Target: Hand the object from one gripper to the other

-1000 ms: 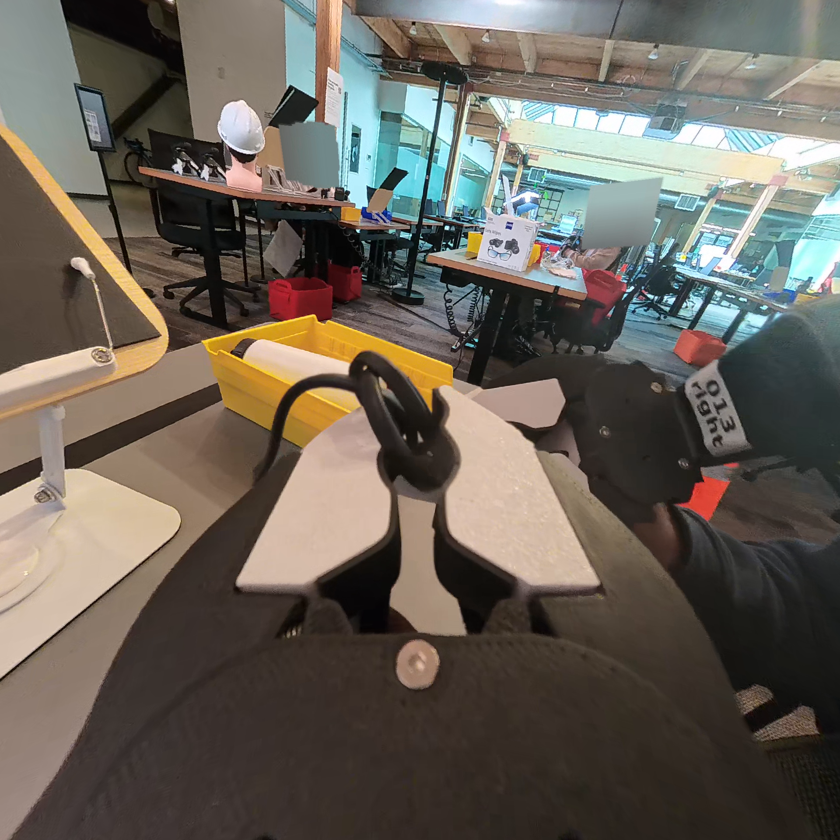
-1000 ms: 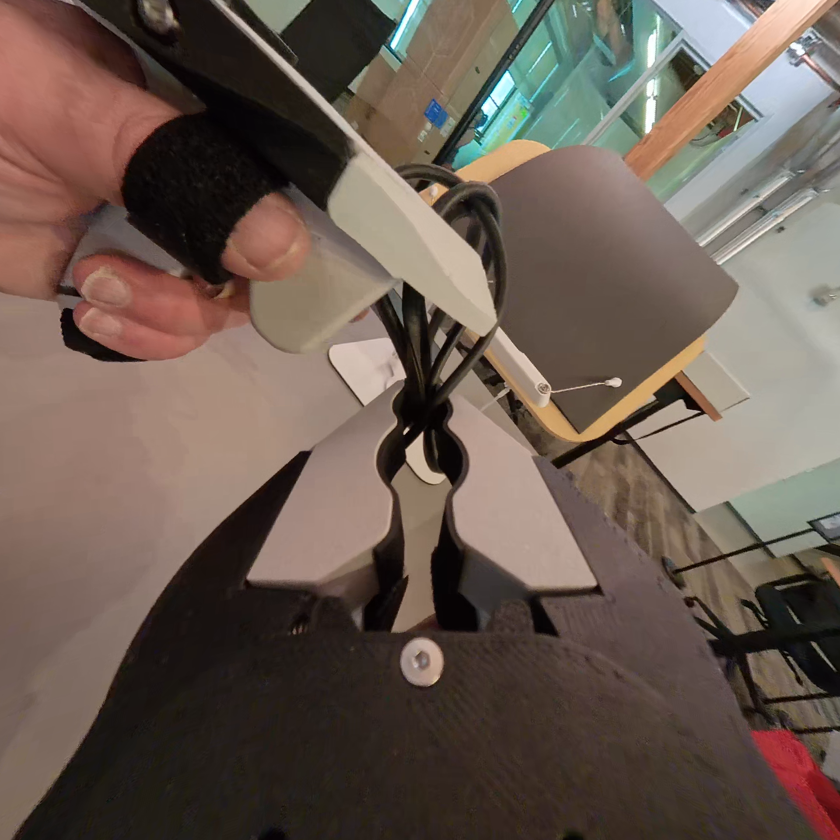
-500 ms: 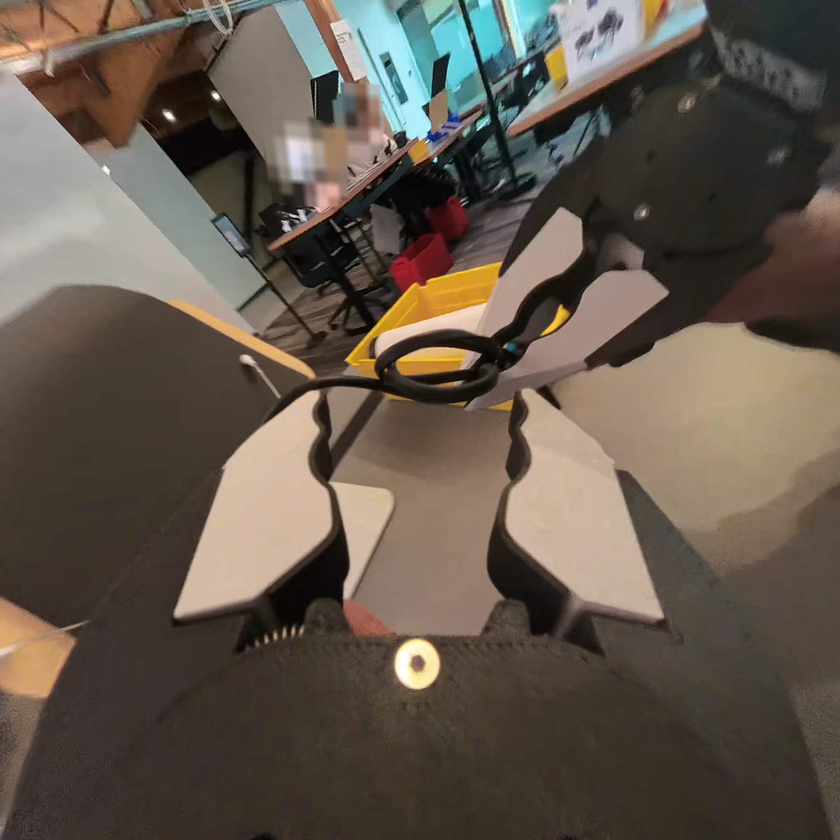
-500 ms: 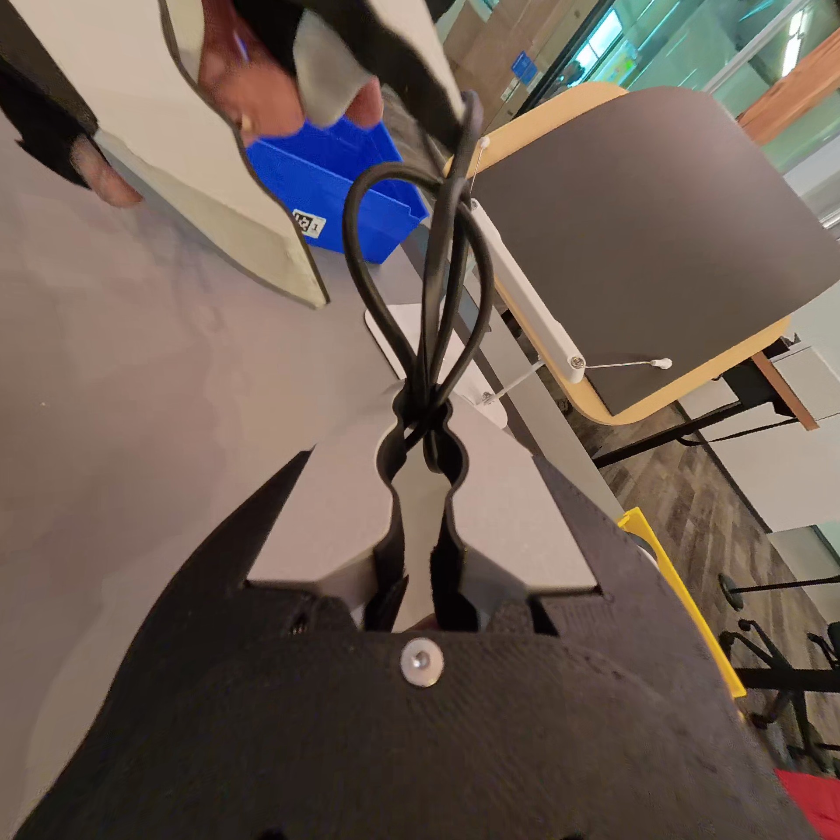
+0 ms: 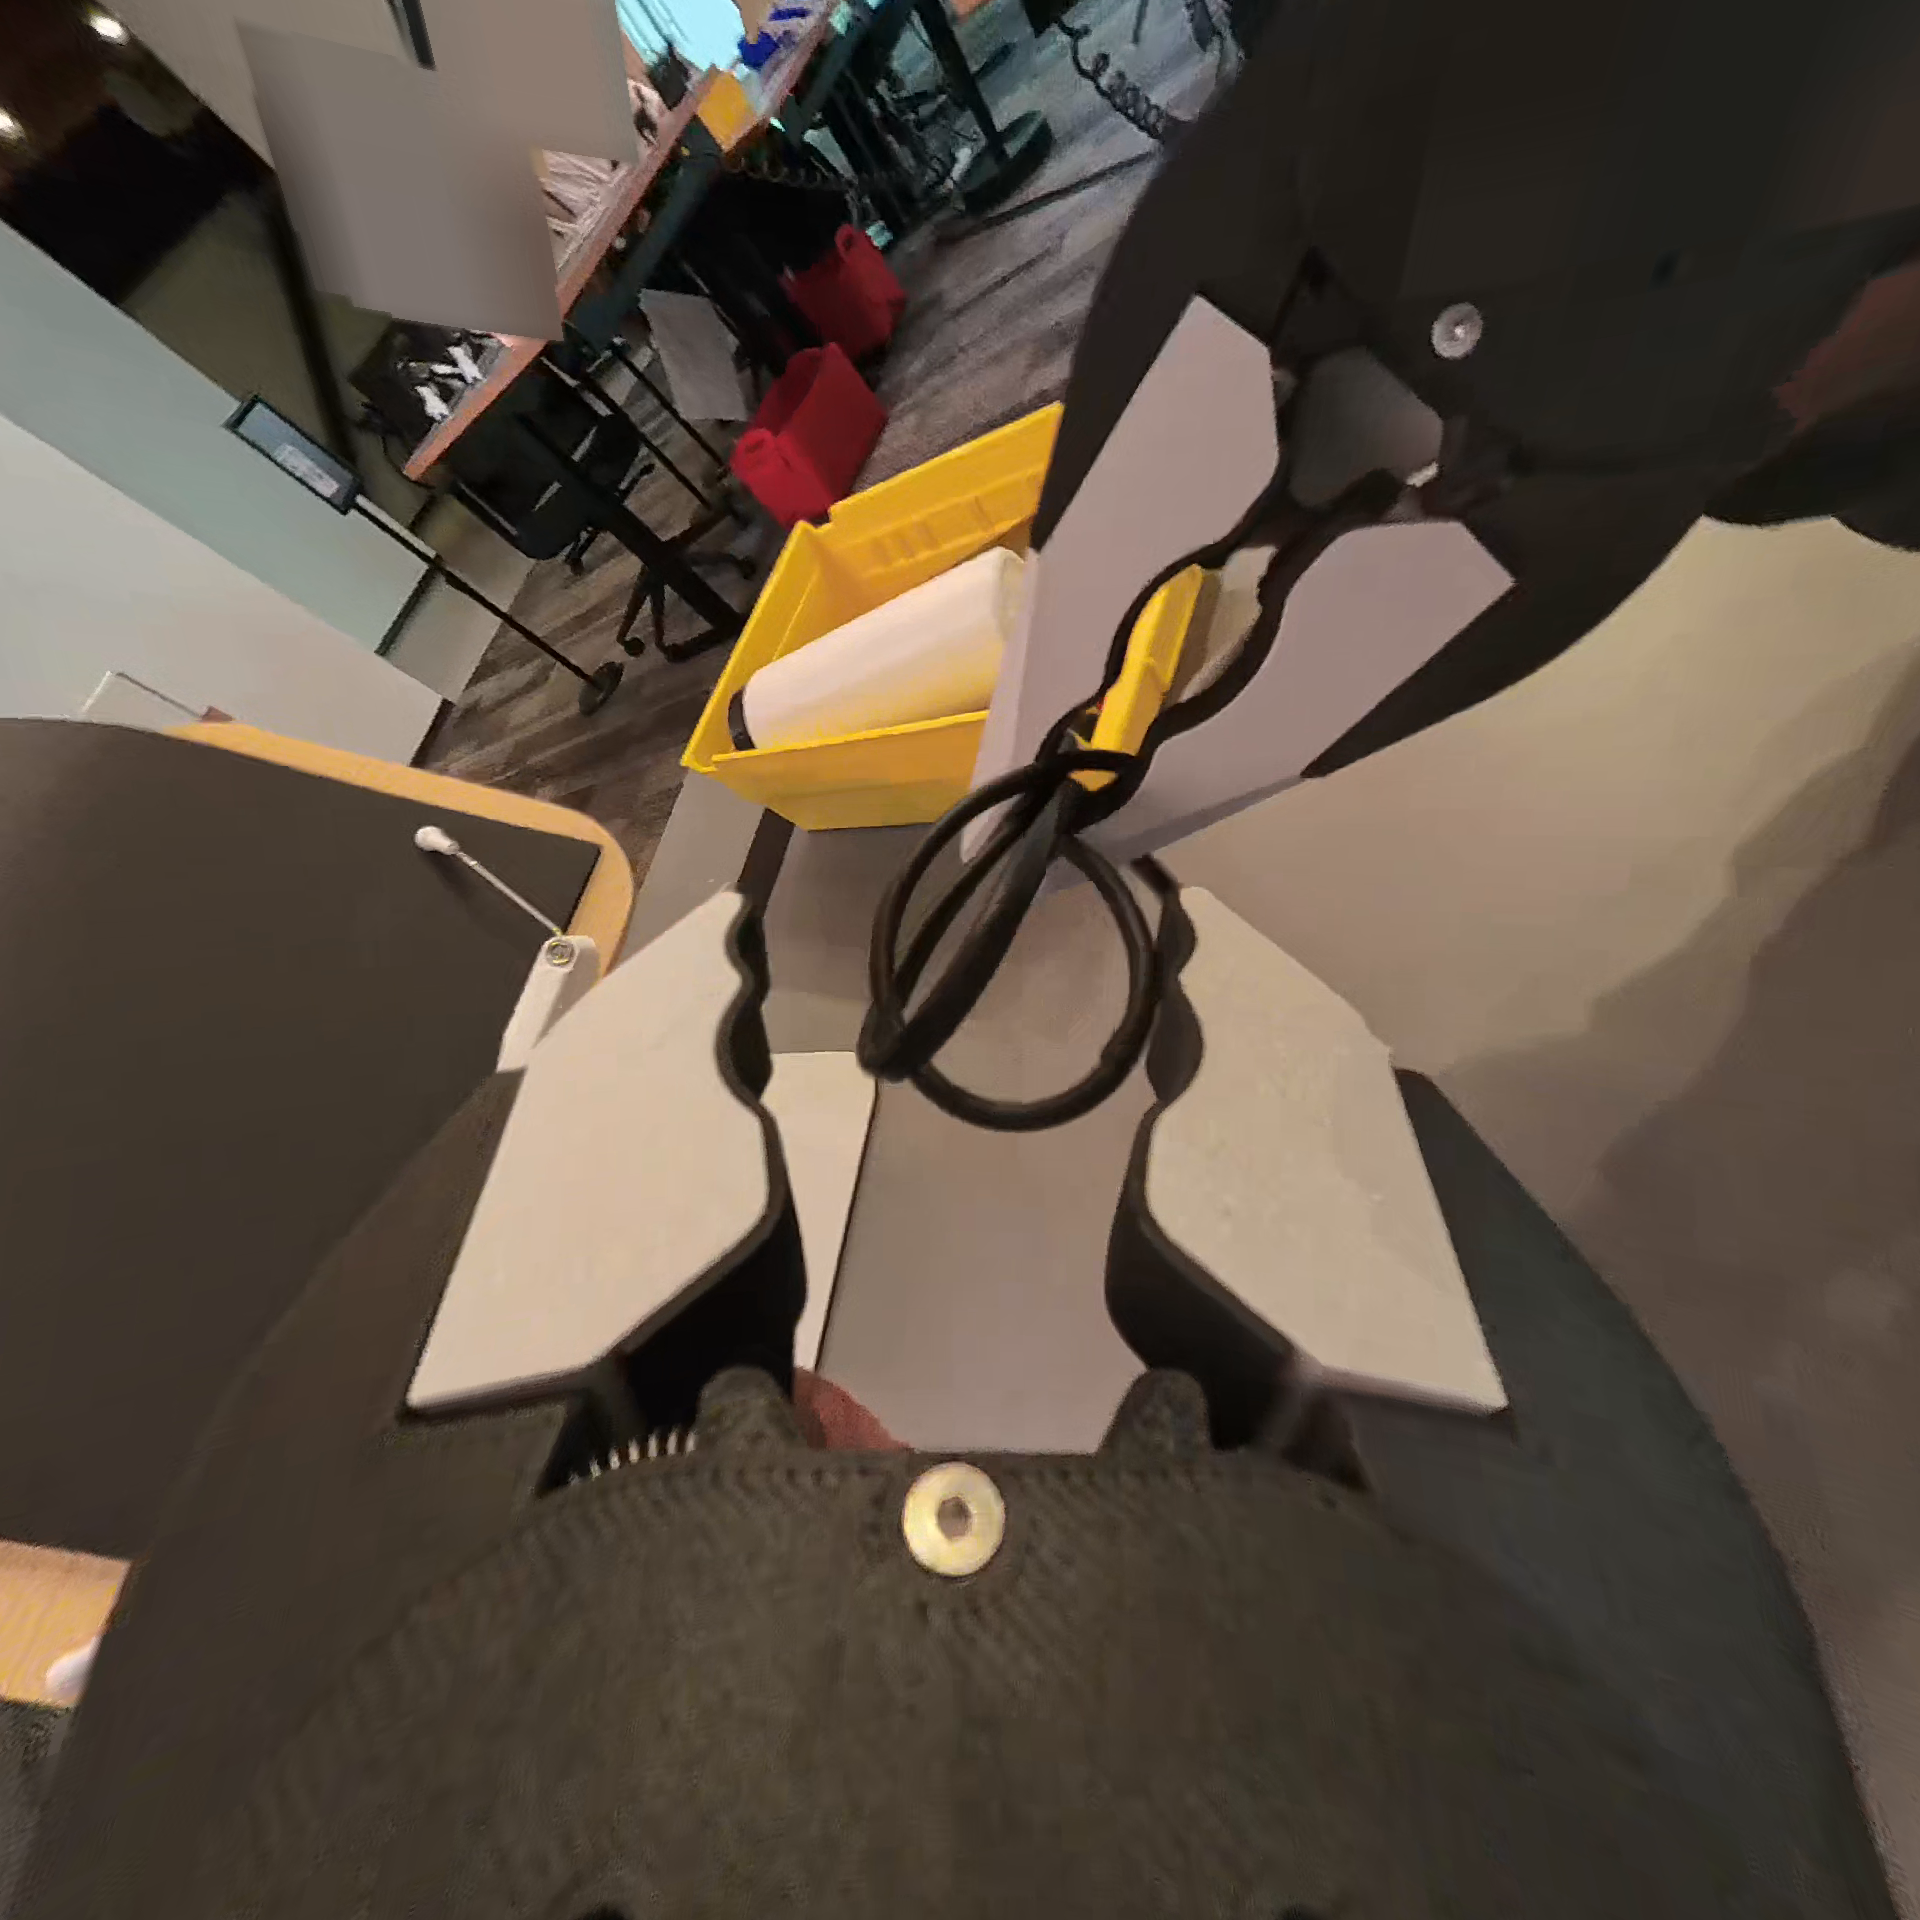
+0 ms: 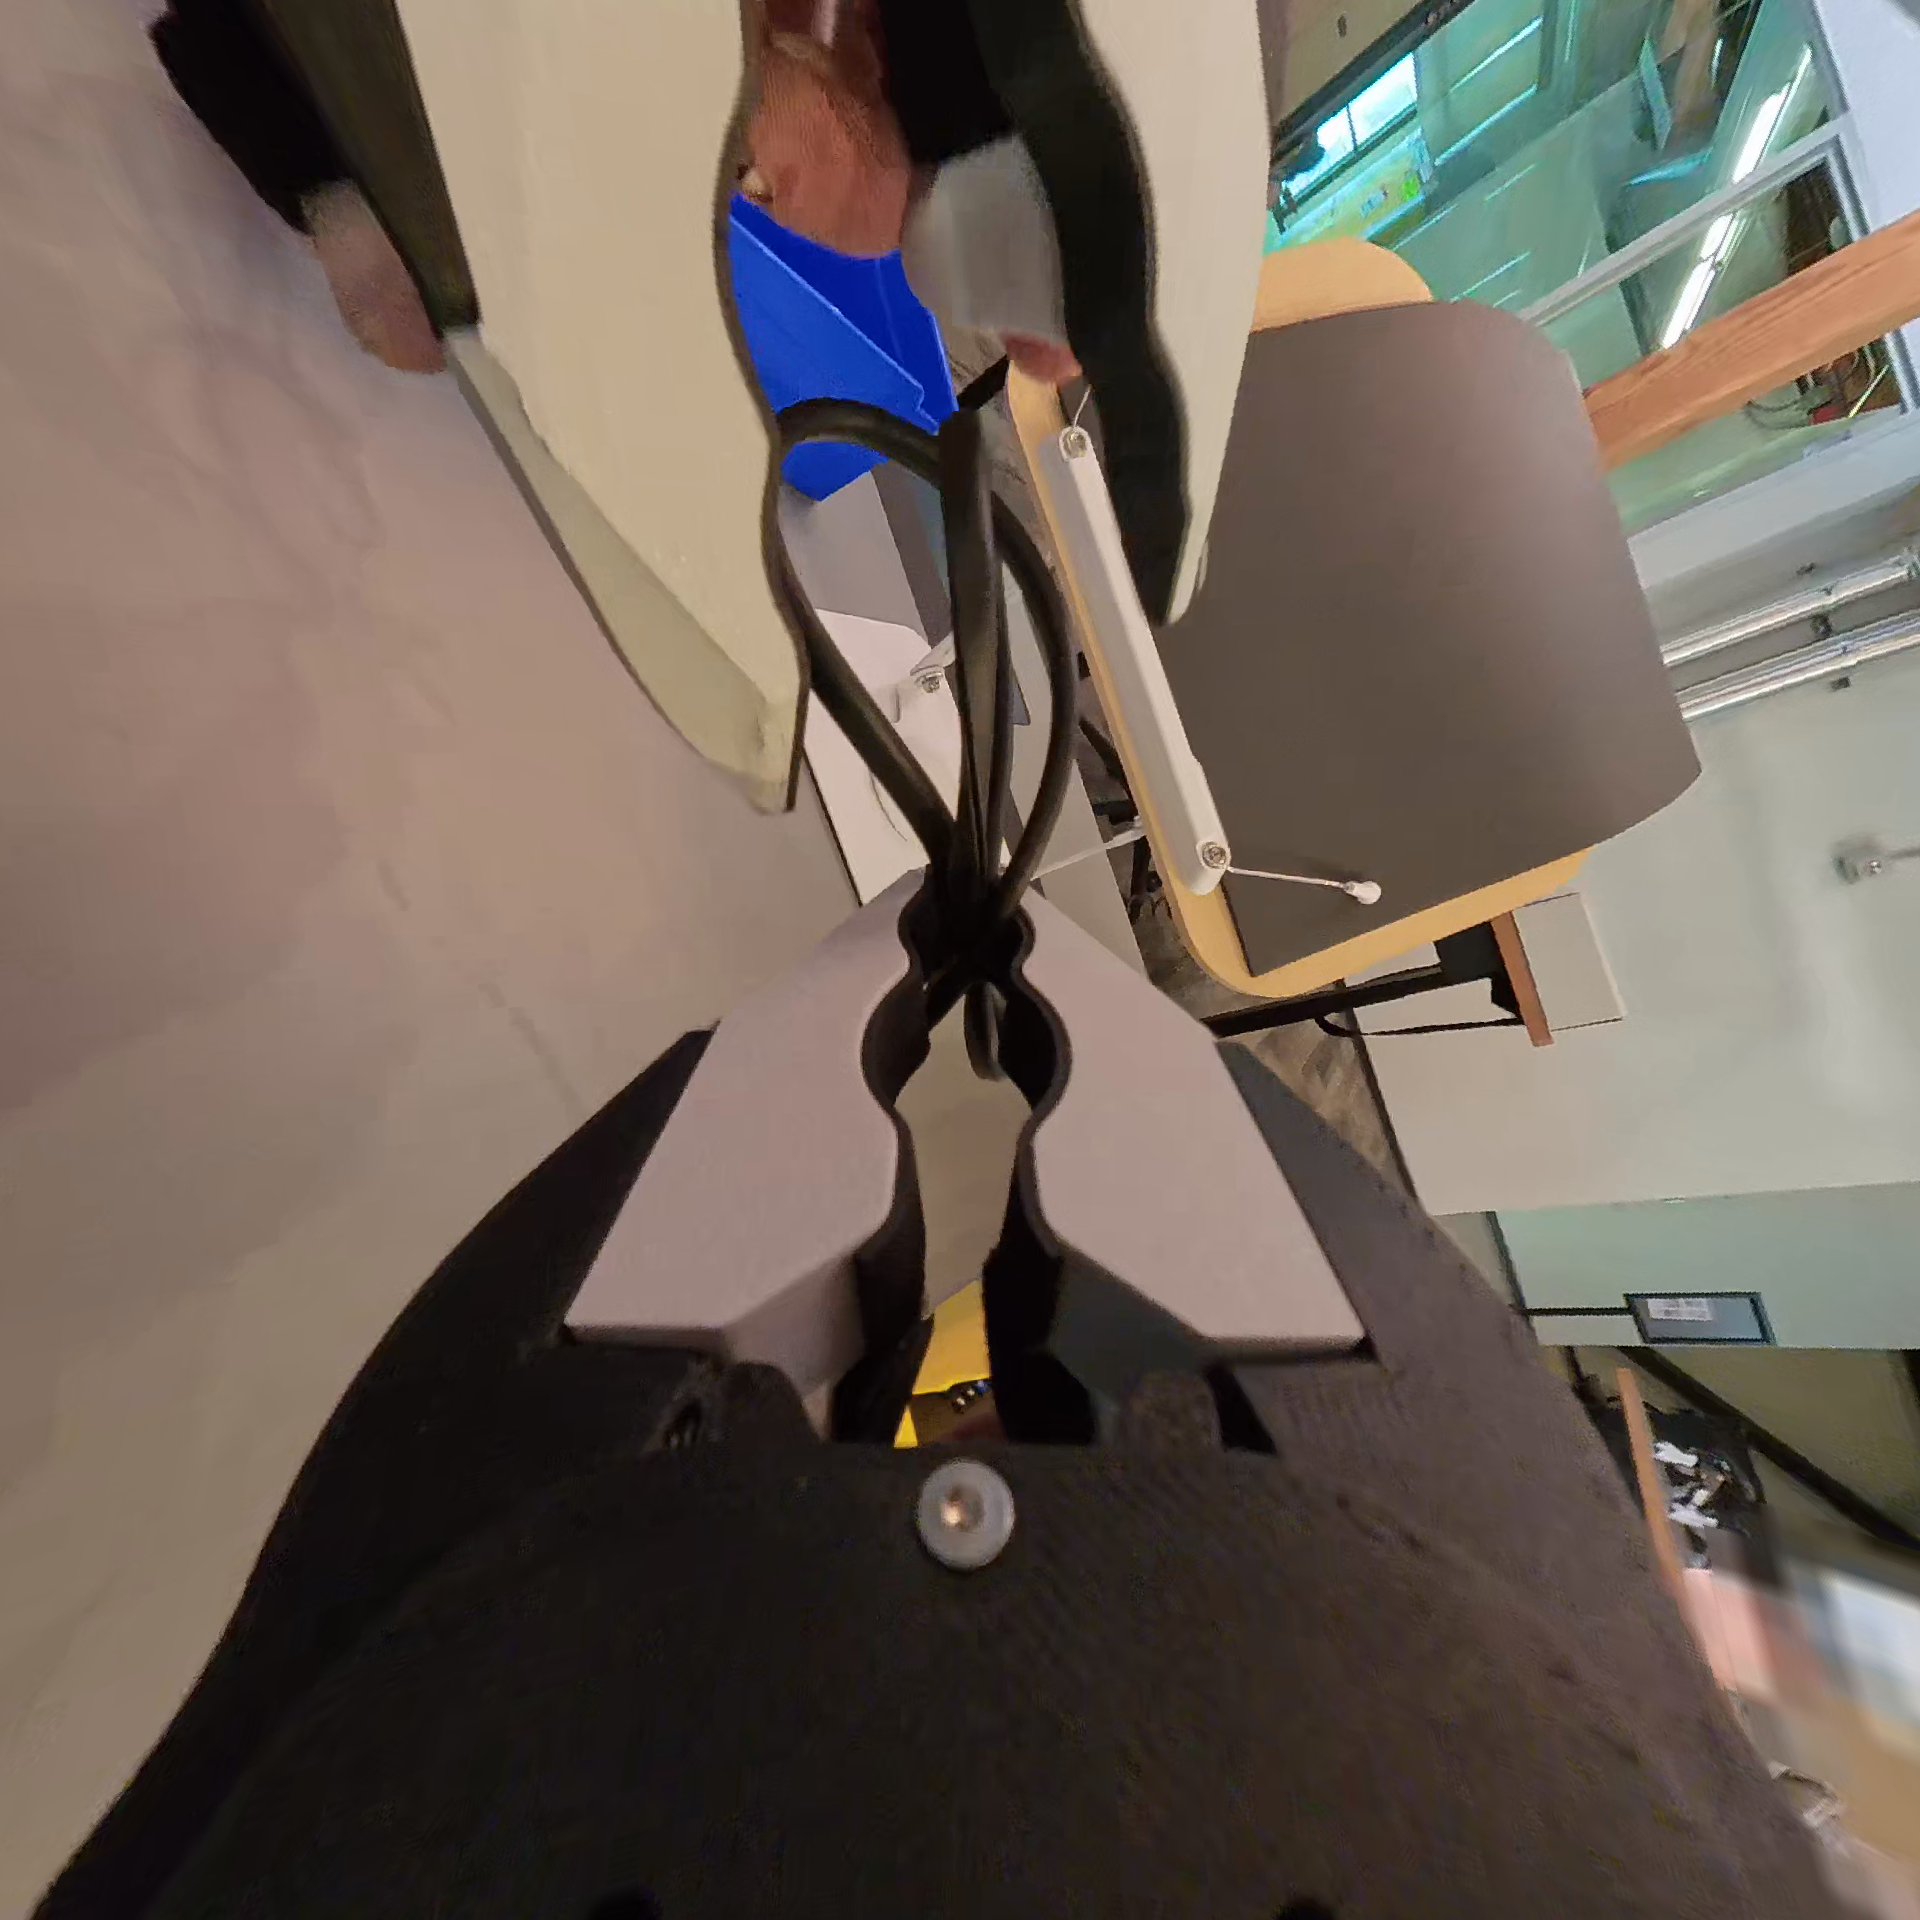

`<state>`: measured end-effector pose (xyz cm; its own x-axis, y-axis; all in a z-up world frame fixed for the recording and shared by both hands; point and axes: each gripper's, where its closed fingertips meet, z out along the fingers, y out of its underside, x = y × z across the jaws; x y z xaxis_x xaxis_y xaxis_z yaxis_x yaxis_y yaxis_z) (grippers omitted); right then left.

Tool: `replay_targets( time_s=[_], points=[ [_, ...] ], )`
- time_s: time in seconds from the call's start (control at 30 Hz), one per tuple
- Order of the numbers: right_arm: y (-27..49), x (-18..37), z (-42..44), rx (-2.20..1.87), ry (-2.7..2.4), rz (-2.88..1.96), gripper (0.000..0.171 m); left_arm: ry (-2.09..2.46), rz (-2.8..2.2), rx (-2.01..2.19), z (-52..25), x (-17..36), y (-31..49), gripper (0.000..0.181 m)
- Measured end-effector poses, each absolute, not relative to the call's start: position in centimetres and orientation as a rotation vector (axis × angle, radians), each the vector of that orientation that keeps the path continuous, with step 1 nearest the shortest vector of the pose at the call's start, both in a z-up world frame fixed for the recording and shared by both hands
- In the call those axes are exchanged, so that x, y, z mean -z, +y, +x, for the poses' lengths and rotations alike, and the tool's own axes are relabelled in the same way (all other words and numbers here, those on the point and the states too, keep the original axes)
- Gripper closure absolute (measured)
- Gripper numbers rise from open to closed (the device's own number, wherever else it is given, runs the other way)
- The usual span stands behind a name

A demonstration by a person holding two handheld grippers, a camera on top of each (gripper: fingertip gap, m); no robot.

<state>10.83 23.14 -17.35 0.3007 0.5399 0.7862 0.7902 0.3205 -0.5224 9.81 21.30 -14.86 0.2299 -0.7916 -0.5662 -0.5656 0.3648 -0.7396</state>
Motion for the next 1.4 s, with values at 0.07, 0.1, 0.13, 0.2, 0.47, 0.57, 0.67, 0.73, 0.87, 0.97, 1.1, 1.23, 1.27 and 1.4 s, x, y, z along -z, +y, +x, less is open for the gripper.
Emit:
replay_targets(
  time_s=[0.07, 0.1, 0.13, 0.2, 0.47, 0.57, 0.67, 0.73, 0.87, 0.97, 1.1, 1.23, 1.27, 1.4],
  points=[
    [23.0, 17.2, 10.8, 0.304, -1.383, -1.319, 0.167, 1.514, -1.31, 0.21, 10.0, 15.6, 21.2, 0.118],
    [23.0, 17.1, 10.9, 0.338, -1.395, -1.31, 0.167, 1.55, -1.313, 0.199, 10.1, 16.0, 21.1, 0.125],
    [23.1, 17.1, 11.0, 0.374, -1.406, -1.301, 0.167, 1.566, -1.322, 0.185, 10.2, 16.1, 21.1, 0.13],
    [23.1, 16.9, 11.3, 0.421, -1.421, -1.282, 0.167, 1.585, -1.332, 0.173, 10.2, 16.2, 21.2, 0.145],
    [22.6, 15.6, 11.6, 0.514, -1.435, -1.216, 0.167, 1.56, -1.339, 0.147, 10.5, 16.0, 22.0, 0.176],
    [22.7, 15.1, 11.6, 0.519, -1.415, -1.191, 0.167, 1.529, -1.325, 0.144, 10.6, 15.6, 22.1, 0.177],
    [22.7, 14.4, 11.5, 0.49, -1.382, -1.179, 0.165, 1.479, -1.355, 0.235, 10.6, 15.1, 22.2, 0.177],
    [22.7, 13.7, 11.4, 0.507, -1.363, -1.137, 0.145, 1.437, -1.408, 0.345, 10.6, 14.8, 22.3, 0.177],
    [22.6, 13.2, 11.1, 0.658, -1.391, -1.029, 0.118, 1.379, -1.558, 0.67, 10.6, 14.5, 21.8, 0.177],
    [22.9, 13.2, 10.8, 0.809, -1.433, -0.932, 0.108, 1.365, -1.661, 0.885, 10.8, 14.3, 21.3, 0.177],
    [23.2, 13.5, 9.9, 0.932, -1.483, -0.805, 0.11, 1.382, -1.783, 1.12, 11.1, 14.6, 20.3, 0.177],
    [23.5, 13.8, 10.2, 0.947, -1.531, -0.801, 0.152, 1.438, -1.861, 1.136, 11.1, 15.8, 19.8, 0.177],
    [23.5, 13.8, 10.4, 0.94, -1.537, -0.813, 0.155, 1.427, -1.867, 1.153, 11.2, 15.8, 19.8, 0.177],
    [23.7, 14.4, 11.0, 0.863, -1.558, -0.919, 0.17, 1.469, -1.832, 1.078, 11.6, 16.1, 19.7, 0.176]
  ],
)
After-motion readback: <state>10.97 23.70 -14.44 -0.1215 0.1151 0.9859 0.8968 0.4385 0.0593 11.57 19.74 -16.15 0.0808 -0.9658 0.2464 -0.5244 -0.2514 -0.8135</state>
